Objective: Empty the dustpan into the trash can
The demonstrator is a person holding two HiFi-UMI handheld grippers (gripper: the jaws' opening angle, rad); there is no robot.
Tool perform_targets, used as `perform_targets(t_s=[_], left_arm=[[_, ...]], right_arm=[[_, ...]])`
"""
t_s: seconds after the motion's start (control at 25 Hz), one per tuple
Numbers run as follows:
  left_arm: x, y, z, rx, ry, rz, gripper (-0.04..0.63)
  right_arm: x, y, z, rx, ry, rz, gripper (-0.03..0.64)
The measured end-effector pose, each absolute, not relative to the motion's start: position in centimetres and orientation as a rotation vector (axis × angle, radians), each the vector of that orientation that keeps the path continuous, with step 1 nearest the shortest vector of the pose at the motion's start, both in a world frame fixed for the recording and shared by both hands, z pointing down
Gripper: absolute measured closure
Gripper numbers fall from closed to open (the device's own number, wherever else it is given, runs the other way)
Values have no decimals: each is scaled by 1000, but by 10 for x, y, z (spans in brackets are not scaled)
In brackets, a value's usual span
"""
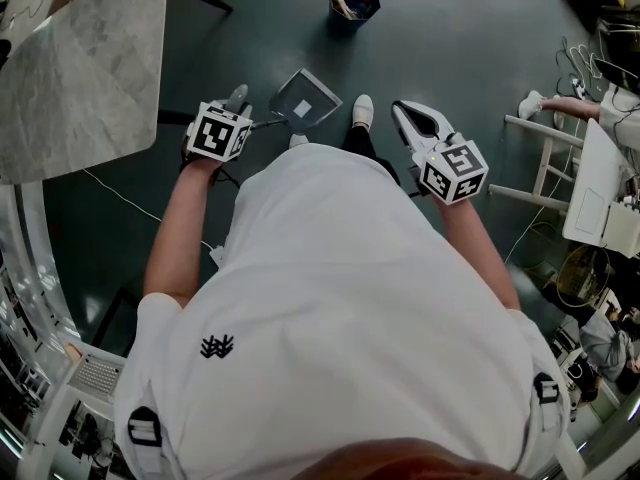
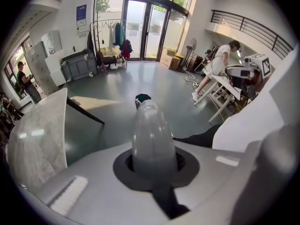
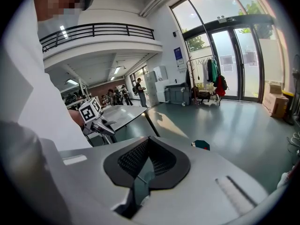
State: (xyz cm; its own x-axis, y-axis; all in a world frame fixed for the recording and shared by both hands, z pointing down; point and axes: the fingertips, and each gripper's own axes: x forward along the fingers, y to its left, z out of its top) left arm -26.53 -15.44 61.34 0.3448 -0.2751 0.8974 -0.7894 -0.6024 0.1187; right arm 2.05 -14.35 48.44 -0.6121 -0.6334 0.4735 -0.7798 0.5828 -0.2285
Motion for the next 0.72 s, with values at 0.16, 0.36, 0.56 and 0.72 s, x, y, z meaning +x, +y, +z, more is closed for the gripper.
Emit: perform_targets(t_s=[0.16,0.36,0.56,0.72], left_arm=[[-253,-153,609,2097,-908,1191,532],[-245,-156,600,2122,-904,1130,526],[-237,-163,596,2149,-903,1067,523],[-234,-170,596,2166,-912,1031,522]], right_arm=[[17,-143,486,1143,-2478,596,614],[14,-143,485,1145,-2478,600,614],[15,-147,487,1153,-2470,602,614],[14,-154,488,1152,-2468,595,614]])
